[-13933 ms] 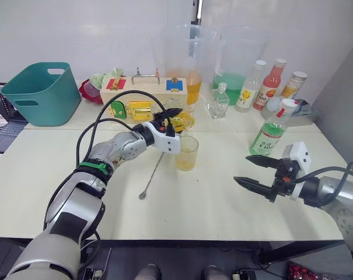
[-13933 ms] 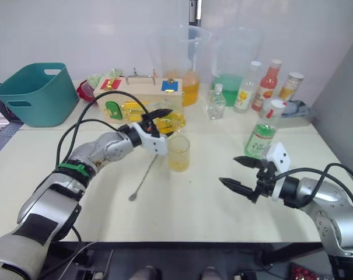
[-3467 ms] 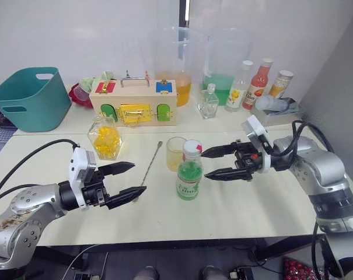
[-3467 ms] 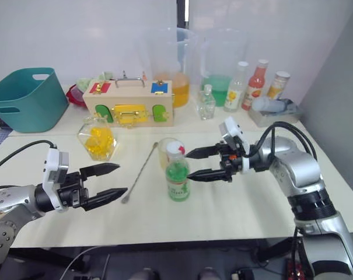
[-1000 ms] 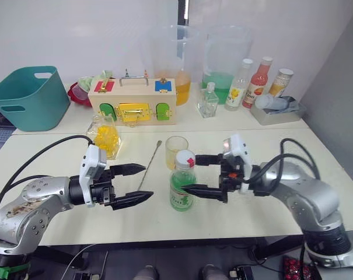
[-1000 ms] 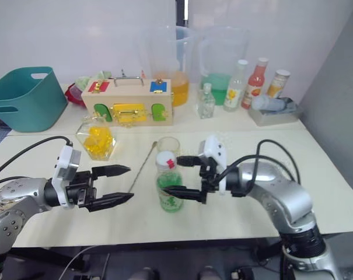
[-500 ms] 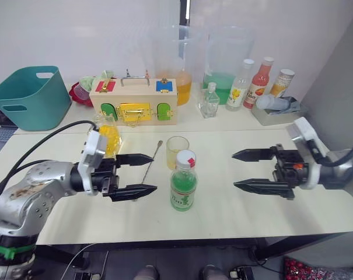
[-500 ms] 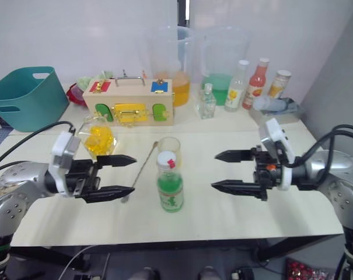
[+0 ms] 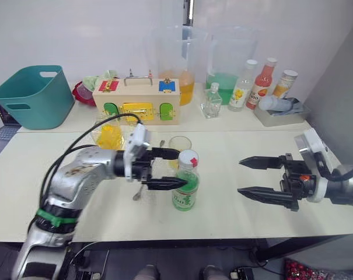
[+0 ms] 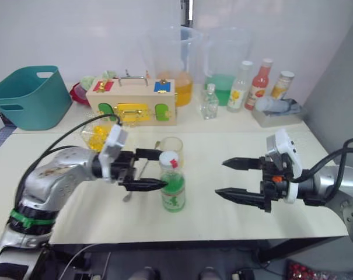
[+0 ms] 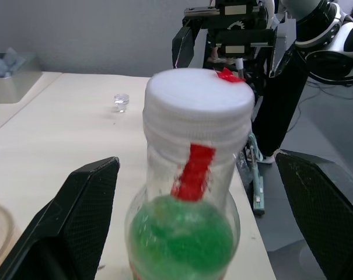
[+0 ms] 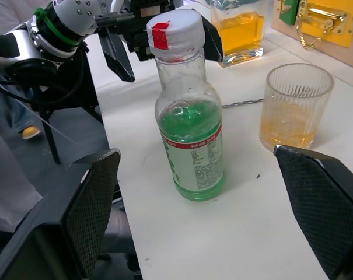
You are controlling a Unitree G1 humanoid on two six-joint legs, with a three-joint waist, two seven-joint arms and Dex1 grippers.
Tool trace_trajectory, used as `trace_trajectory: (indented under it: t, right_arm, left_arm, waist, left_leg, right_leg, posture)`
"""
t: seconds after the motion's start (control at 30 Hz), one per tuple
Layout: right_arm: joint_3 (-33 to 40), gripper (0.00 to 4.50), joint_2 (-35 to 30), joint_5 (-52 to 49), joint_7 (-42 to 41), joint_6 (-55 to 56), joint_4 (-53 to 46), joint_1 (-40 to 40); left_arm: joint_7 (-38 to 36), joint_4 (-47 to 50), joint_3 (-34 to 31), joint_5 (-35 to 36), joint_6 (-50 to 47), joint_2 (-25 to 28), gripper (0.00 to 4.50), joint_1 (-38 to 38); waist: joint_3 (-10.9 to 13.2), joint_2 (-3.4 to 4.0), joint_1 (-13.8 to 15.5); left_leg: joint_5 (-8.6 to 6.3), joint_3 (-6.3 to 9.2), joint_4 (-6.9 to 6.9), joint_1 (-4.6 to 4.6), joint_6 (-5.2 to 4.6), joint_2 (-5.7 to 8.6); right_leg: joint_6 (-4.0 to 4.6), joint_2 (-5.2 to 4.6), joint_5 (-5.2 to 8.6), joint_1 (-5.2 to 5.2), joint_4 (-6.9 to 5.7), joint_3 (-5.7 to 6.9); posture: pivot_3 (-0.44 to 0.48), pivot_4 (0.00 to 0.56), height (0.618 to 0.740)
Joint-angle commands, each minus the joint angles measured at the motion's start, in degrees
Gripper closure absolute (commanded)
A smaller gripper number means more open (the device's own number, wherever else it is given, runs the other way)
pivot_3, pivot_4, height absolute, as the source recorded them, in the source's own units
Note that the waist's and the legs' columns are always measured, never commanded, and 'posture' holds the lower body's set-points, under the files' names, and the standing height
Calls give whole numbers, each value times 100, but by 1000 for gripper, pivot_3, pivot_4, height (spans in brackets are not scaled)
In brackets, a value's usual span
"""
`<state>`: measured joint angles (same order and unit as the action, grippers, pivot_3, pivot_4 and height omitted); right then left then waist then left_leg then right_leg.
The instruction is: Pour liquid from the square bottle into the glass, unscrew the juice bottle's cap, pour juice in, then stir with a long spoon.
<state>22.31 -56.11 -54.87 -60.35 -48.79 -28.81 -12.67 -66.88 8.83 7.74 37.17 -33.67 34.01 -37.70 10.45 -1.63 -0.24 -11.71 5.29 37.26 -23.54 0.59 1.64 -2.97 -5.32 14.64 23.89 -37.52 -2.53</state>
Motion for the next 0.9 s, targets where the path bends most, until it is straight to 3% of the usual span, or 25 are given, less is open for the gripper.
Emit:
trace_trajectory:
  t: [0.03, 0.23, 0.57, 0.87, 0.9]
  right_arm:
    - [348, 21, 0, -44, 142, 178, -181, 125]
    - [370, 21, -9, -39, 233, 288, -213, 253]
    - [208, 0, 8, 31, 269, 465, -143, 227]
    - [0, 0, -6, 124, 191, 631, 1, 126]
    - [-21, 0, -6, 128, 182, 637, 19, 108]
  left_arm:
    - [119, -117, 96, -196, 190, -311, 0, -250]
    - [94, -223, 185, -428, 266, -544, 0, -341]
    - [2, -161, 77, -426, 233, -493, 3049, -217]
    - [-44, -52, 60, -432, 246, -400, 3093, -94]
    - [-41, -58, 34, -404, 217, -399, 2593, -91]
  waist:
    - [0, 0, -3]
    - [0, 0, -49]
    - [0, 0, -46]
    - [0, 0, -49]
    - [0, 0, -51]
  left_leg:
    - [0, 1, 0, 0, 0, -1]
    - [0, 0, 0, 1, 0, -2]
    - [0, 1, 1, 2, 0, -1]
    - [0, 1, 1, 4, 0, -2]
    - [0, 1, 1, 4, 0, -2]
  right_leg:
    - [0, 1, 0, 0, -1, 0]
    - [0, 3, 0, 1, -2, -1]
    - [0, 2, 0, -2, -2, -1]
    - [0, 2, 0, -3, -2, -1]
    - [0, 2, 0, -3, -2, -1]
  posture:
    - [0, 150, 740]
    - [0, 150, 740]
    - [0, 150, 740]
    - [0, 150, 740]
    - [0, 150, 740]
